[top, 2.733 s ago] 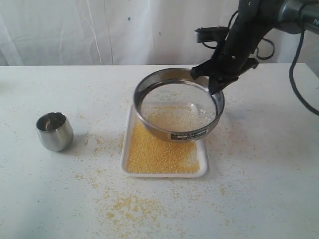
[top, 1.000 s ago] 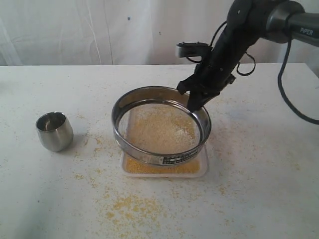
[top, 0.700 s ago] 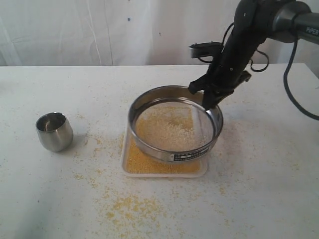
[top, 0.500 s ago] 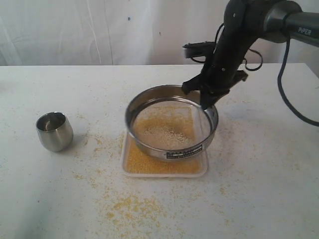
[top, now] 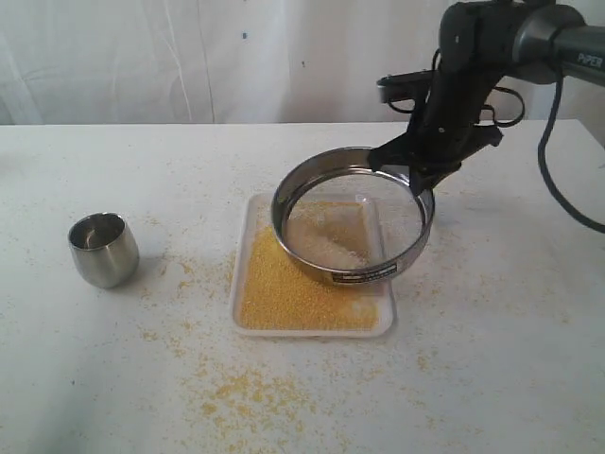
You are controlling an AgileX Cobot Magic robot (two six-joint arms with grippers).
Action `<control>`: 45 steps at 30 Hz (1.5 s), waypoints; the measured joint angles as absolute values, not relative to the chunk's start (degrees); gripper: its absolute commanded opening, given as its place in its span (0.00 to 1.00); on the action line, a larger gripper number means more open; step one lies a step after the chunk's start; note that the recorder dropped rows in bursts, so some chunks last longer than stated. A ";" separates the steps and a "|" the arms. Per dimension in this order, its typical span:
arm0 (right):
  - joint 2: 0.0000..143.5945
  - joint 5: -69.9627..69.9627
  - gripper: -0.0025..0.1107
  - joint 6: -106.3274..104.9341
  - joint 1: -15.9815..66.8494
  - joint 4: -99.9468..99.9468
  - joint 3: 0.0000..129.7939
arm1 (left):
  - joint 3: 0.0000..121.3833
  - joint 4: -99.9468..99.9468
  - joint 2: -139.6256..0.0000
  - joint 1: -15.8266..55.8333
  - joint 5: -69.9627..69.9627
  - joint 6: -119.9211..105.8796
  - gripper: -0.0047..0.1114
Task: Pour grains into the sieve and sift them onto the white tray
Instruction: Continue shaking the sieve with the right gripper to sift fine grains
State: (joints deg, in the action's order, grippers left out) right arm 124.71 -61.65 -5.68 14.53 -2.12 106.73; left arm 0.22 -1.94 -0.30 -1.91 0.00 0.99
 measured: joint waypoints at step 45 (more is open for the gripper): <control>124.41 -69.77 0.02 -31.71 15.17 -23.21 106.61 | 0.22 -1.94 -0.30 -1.91 0.00 0.99 0.04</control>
